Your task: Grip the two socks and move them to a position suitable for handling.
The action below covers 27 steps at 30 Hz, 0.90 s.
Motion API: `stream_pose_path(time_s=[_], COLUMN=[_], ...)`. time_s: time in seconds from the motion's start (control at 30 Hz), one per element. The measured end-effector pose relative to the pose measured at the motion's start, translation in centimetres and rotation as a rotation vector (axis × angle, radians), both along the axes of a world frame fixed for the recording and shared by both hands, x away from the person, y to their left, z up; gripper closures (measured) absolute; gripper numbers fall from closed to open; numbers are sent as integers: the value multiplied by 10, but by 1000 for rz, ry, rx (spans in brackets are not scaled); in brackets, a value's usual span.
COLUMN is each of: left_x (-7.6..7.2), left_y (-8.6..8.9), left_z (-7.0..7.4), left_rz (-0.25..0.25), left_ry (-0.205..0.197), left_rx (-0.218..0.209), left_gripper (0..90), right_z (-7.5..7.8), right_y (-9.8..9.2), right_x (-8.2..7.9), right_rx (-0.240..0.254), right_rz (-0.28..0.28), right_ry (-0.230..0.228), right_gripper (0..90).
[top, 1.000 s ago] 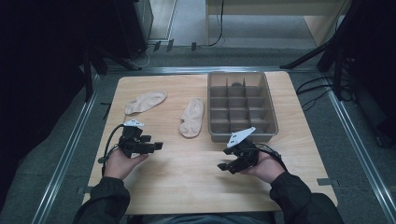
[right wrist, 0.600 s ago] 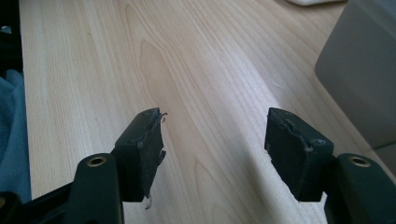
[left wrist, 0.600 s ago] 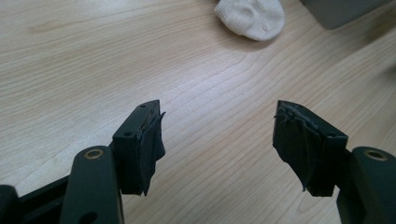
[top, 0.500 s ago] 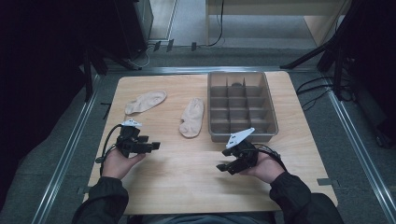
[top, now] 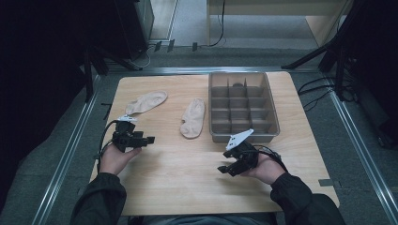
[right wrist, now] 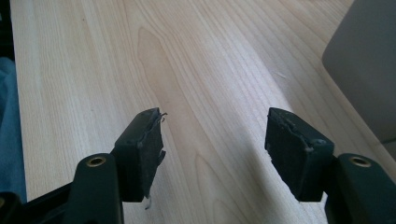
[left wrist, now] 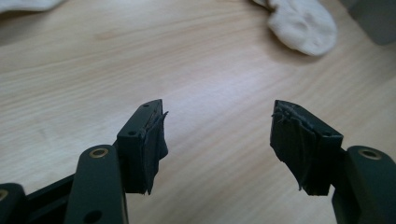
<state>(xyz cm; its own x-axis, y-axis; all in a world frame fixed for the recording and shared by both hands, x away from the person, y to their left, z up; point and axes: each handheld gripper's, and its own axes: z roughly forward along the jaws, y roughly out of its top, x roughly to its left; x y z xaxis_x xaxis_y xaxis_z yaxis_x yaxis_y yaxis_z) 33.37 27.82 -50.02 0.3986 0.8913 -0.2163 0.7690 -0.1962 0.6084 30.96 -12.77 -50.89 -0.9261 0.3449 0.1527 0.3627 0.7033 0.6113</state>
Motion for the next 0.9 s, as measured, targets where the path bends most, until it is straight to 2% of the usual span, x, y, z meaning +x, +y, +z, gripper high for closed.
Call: stream_pose_path(time_s=[0.13, 0.37, 0.6, 0.67, 0.7, 0.8, 0.9], left_x=[14, 37, 64, 68, 78, 89, 98], left_y=[7, 16, 19, 20, 21, 22, 23], left_z=[0, 2, 5, 5, 3, 2, 4], left_rz=[34, 63, 68, 72, 79, 82, 87], left_ry=[23, 5, 6, 11, 17, 31, 26], left_rx=[-31, -58, 0, 3, 5, 16, 21], left_gripper=[319, 260, 269, 270, 270, 264, 262], right_z=[-1, -3, -4, -4, -4, -5, -6], right_y=[3, 4, 4, 4, 5, 5, 6], right_x=[-1, 0, 0, 0, 0, 0, -1], right_rx=[-7, -25, -32, -33, -35, -43, -44], right_rz=[19, 31, 35, 36, 38, 37, 35], right_ry=[-3, -2, -5, -6, -5, 5, 18], right_gripper=[367, 366, 364, 364, 363, 362, 362])
